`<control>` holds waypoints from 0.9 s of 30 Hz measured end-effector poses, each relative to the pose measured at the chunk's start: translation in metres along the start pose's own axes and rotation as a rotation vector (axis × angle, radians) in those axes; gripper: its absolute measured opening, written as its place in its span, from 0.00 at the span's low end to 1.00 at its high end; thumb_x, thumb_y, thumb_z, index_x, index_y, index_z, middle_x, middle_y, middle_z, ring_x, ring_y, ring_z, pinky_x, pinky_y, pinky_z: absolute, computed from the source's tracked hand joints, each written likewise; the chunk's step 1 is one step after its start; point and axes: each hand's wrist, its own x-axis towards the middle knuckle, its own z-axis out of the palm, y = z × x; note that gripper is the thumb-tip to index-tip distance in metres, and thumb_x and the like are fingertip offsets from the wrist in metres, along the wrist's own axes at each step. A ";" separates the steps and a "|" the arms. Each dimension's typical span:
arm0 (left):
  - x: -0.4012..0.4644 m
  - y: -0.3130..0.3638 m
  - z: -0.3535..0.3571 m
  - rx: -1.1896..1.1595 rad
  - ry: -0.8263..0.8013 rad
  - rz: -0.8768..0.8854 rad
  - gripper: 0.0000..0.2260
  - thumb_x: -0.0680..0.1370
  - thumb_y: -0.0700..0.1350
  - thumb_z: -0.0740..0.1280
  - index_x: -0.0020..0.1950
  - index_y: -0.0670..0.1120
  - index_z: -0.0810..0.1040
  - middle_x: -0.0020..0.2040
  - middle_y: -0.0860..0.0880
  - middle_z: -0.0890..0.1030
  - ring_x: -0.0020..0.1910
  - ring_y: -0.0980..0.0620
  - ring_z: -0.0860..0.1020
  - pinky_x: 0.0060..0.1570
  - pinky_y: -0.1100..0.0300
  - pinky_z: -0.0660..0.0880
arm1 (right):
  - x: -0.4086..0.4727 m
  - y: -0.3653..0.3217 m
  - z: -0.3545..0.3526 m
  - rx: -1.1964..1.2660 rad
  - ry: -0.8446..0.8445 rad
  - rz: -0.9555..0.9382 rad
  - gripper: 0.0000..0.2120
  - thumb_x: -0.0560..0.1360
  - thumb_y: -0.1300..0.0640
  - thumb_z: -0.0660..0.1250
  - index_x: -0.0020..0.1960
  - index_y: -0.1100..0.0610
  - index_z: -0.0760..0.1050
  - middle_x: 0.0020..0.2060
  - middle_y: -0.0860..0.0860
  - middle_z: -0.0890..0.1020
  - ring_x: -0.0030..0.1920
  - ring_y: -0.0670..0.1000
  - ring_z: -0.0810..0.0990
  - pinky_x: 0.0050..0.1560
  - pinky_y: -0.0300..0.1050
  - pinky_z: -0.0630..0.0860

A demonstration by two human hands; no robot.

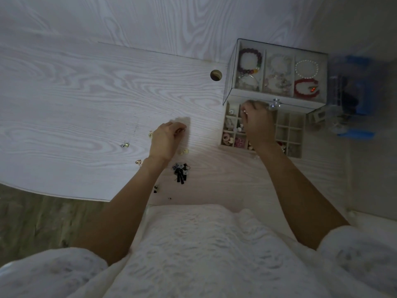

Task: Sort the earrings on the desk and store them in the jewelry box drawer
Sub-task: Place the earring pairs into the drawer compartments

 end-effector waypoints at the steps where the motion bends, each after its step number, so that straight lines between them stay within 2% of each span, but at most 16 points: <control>1: 0.000 0.001 0.000 -0.013 -0.004 -0.009 0.07 0.75 0.38 0.67 0.51 0.42 0.81 0.47 0.43 0.83 0.46 0.45 0.80 0.47 0.51 0.78 | 0.002 0.000 0.002 -0.030 -0.013 -0.007 0.06 0.74 0.68 0.60 0.46 0.65 0.75 0.41 0.63 0.78 0.40 0.59 0.77 0.37 0.45 0.65; 5: 0.001 0.009 -0.001 -0.078 -0.018 -0.019 0.08 0.74 0.37 0.68 0.51 0.42 0.81 0.48 0.43 0.83 0.46 0.47 0.80 0.49 0.56 0.78 | 0.000 0.000 -0.002 0.082 0.011 0.001 0.10 0.72 0.70 0.61 0.50 0.65 0.78 0.44 0.63 0.81 0.44 0.60 0.79 0.43 0.46 0.73; 8: 0.005 0.024 -0.002 -0.116 -0.016 0.026 0.07 0.75 0.38 0.68 0.52 0.43 0.82 0.47 0.45 0.83 0.44 0.51 0.80 0.45 0.65 0.76 | -0.020 0.007 -0.014 0.136 0.080 0.083 0.11 0.74 0.68 0.61 0.53 0.65 0.78 0.49 0.61 0.80 0.49 0.59 0.78 0.50 0.44 0.72; 10: 0.011 0.042 0.000 -0.154 -0.037 0.111 0.07 0.75 0.39 0.68 0.52 0.44 0.82 0.47 0.46 0.83 0.42 0.53 0.80 0.43 0.71 0.74 | -0.040 0.022 -0.015 0.077 0.085 0.180 0.10 0.74 0.66 0.62 0.54 0.65 0.77 0.52 0.61 0.78 0.54 0.61 0.76 0.54 0.49 0.71; 11: 0.015 0.055 0.003 -0.161 -0.063 0.171 0.07 0.75 0.39 0.69 0.52 0.44 0.82 0.47 0.46 0.83 0.42 0.53 0.80 0.43 0.71 0.75 | -0.052 0.031 -0.016 0.033 0.082 0.238 0.12 0.73 0.64 0.63 0.56 0.64 0.76 0.54 0.62 0.78 0.56 0.62 0.74 0.56 0.52 0.71; 14: 0.031 0.089 0.019 -0.127 -0.135 0.332 0.07 0.74 0.39 0.69 0.50 0.43 0.82 0.44 0.43 0.83 0.40 0.48 0.81 0.43 0.61 0.78 | -0.077 0.046 -0.011 -0.054 0.029 0.324 0.19 0.72 0.62 0.65 0.62 0.62 0.72 0.61 0.61 0.75 0.65 0.63 0.68 0.63 0.59 0.67; 17: 0.047 0.124 0.048 -0.080 -0.252 0.420 0.07 0.73 0.39 0.70 0.50 0.42 0.83 0.44 0.42 0.84 0.41 0.46 0.82 0.45 0.56 0.79 | -0.089 0.054 -0.010 -0.007 -0.008 0.356 0.21 0.74 0.60 0.64 0.66 0.62 0.68 0.65 0.60 0.72 0.69 0.61 0.65 0.67 0.59 0.62; 21: 0.061 0.143 0.076 0.030 -0.374 0.451 0.08 0.73 0.38 0.69 0.51 0.42 0.82 0.46 0.40 0.84 0.45 0.43 0.81 0.49 0.52 0.77 | -0.089 0.057 -0.010 0.001 -0.024 0.344 0.21 0.75 0.60 0.63 0.67 0.63 0.68 0.66 0.60 0.72 0.70 0.59 0.65 0.67 0.55 0.60; 24: 0.066 0.144 0.087 0.089 -0.378 0.453 0.06 0.73 0.37 0.69 0.49 0.41 0.82 0.45 0.40 0.83 0.44 0.42 0.80 0.47 0.53 0.76 | -0.089 0.057 -0.012 0.012 -0.021 0.347 0.22 0.75 0.60 0.64 0.67 0.63 0.67 0.67 0.59 0.71 0.70 0.58 0.64 0.67 0.52 0.58; 27: 0.064 0.142 0.089 0.067 -0.359 0.453 0.08 0.72 0.36 0.69 0.50 0.41 0.81 0.47 0.41 0.82 0.45 0.42 0.80 0.47 0.53 0.75 | -0.088 0.058 -0.013 0.023 -0.034 0.348 0.23 0.75 0.58 0.64 0.68 0.62 0.67 0.67 0.58 0.70 0.71 0.57 0.64 0.68 0.52 0.58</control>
